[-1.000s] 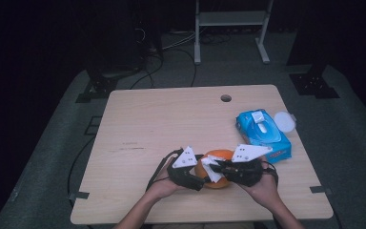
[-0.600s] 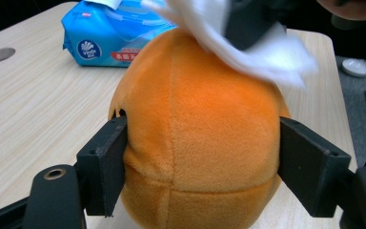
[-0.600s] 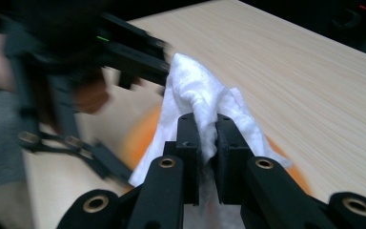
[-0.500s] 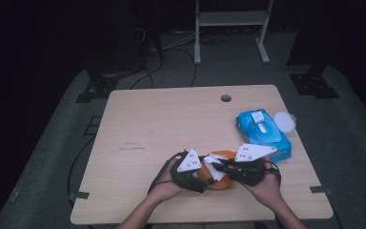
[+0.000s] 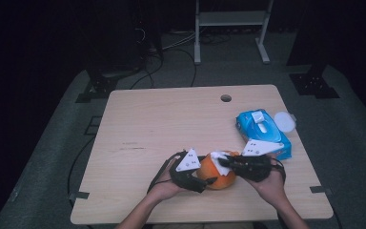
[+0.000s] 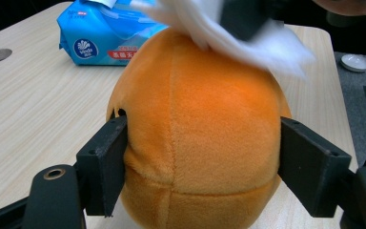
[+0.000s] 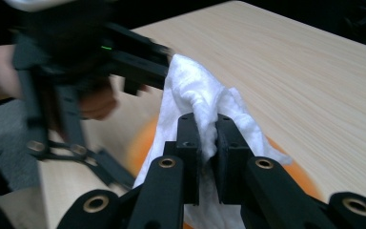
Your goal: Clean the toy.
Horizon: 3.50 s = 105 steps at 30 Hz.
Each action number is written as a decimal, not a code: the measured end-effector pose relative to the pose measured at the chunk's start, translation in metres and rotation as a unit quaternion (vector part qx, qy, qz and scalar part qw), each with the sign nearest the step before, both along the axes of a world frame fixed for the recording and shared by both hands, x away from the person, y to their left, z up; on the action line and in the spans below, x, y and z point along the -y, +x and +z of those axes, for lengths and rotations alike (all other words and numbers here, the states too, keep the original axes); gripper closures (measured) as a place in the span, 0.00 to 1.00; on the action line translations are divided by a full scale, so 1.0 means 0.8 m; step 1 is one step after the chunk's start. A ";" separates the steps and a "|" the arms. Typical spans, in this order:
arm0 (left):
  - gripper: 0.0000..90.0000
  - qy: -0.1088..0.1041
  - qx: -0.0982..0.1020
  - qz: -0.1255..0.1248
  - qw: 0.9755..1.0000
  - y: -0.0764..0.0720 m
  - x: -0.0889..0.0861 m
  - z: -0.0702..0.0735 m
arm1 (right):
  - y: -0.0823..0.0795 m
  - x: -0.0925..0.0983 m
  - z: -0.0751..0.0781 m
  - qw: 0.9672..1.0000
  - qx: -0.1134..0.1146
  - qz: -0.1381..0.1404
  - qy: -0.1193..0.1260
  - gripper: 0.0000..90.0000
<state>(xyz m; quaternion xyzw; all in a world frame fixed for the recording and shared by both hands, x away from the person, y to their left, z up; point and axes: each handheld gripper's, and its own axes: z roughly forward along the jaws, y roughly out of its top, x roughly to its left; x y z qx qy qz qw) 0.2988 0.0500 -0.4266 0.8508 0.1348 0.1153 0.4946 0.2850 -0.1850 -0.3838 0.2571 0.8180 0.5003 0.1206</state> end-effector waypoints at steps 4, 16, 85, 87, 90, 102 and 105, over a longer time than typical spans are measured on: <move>0.27 -0.006 -0.003 0.002 1.000 0.001 -0.003 -0.002 | -0.007 -0.016 0.003 0.999 0.025 0.012 -0.026 0.90; 0.24 -0.012 -0.017 0.017 1.000 0.004 -0.001 -0.002 | -0.004 -0.008 0.002 1.000 0.020 -0.008 -0.023 0.90; 0.17 -0.027 -0.042 0.004 0.999 0.015 -0.016 -0.008 | 0.012 0.023 -0.002 0.998 -0.034 -0.037 -0.022 0.90; 0.17 -0.030 -0.024 -0.003 0.999 0.013 -0.014 -0.003 | 0.015 0.023 -0.005 0.998 -0.039 -0.041 -0.018 0.90; 0.16 -0.036 -0.009 -0.015 0.999 0.007 -0.009 0.000 | 0.019 0.017 -0.009 0.998 -0.042 -0.039 -0.012 0.90; 0.24 -0.023 -0.033 0.009 0.999 0.016 -0.022 -0.008 | -0.006 -0.011 0.002 0.998 0.008 -0.005 -0.068 0.90; 0.23 -0.033 -0.034 0.008 0.999 0.018 -0.024 -0.009 | 0.008 0.012 -0.005 0.998 -0.012 -0.038 -0.049 0.90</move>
